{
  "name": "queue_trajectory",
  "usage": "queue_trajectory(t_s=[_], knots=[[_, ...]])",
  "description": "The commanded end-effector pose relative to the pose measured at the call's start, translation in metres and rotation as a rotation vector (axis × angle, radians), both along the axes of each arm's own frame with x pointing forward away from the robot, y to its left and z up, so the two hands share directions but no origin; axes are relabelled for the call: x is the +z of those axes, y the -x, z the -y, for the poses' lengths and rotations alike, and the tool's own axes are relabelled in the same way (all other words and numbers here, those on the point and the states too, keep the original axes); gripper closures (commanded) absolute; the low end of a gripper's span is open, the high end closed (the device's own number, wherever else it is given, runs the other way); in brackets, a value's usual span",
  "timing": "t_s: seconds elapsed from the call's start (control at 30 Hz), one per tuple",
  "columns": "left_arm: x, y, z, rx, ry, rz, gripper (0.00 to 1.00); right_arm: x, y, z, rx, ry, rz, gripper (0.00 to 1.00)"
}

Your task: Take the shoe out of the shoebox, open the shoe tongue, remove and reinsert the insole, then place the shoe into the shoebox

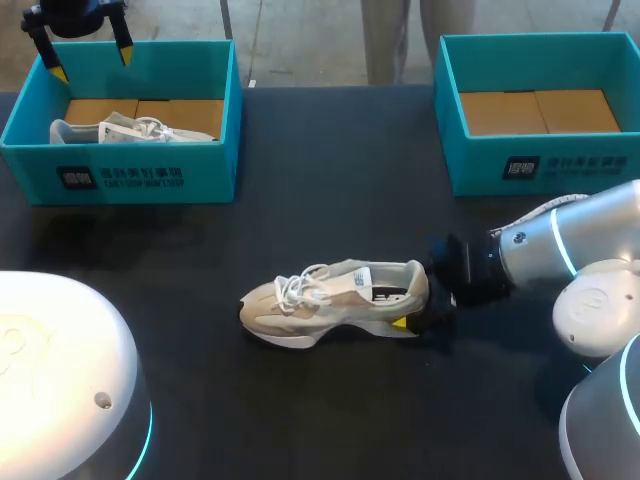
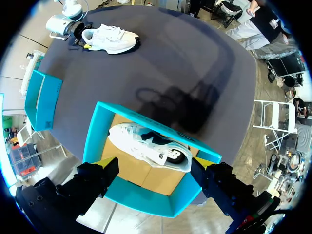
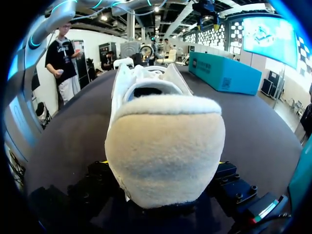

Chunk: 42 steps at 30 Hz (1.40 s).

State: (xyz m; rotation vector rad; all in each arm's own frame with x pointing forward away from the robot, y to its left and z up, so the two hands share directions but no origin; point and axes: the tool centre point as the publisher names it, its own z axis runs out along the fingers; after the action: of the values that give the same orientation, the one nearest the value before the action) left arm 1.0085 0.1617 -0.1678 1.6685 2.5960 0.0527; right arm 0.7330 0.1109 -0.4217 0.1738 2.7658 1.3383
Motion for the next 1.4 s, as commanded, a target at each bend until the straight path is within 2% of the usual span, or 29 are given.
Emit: queue_trajectory(t_s=[0.03,0.67,0.73,0.9,1.07,1.17,1.4], knots=[[0.000,0.000,0.000,0.000,-0.002,0.001,0.00,-0.003,0.002,0.001,-0.001,0.004,0.000,1.00],[0.000,0.000,0.000,0.000,-0.002,0.001,0.00,-0.003,0.002,0.001,-0.001,0.004,0.000,1.00],[0.000,0.006,0.011,-0.001,0.040,-0.010,0.00,-0.003,0.002,0.001,-0.001,0.004,0.000,1.00],[0.004,0.020,0.030,0.068,0.037,-0.001,0.00,-0.003,0.002,0.001,-0.001,0.004,0.000,1.00],[0.011,0.034,0.048,0.205,0.057,-0.027,0.00,-0.003,0.002,0.001,-0.001,0.004,0.000,1.00],[0.011,0.042,0.057,0.271,0.026,-0.035,0.00,-0.003,0.002,0.001,-0.001,0.004,0.000,1.00],[0.010,0.061,0.075,0.610,-0.004,0.000,0.00,-0.003,0.002,0.001,-0.001,0.004,0.000,1.00]])
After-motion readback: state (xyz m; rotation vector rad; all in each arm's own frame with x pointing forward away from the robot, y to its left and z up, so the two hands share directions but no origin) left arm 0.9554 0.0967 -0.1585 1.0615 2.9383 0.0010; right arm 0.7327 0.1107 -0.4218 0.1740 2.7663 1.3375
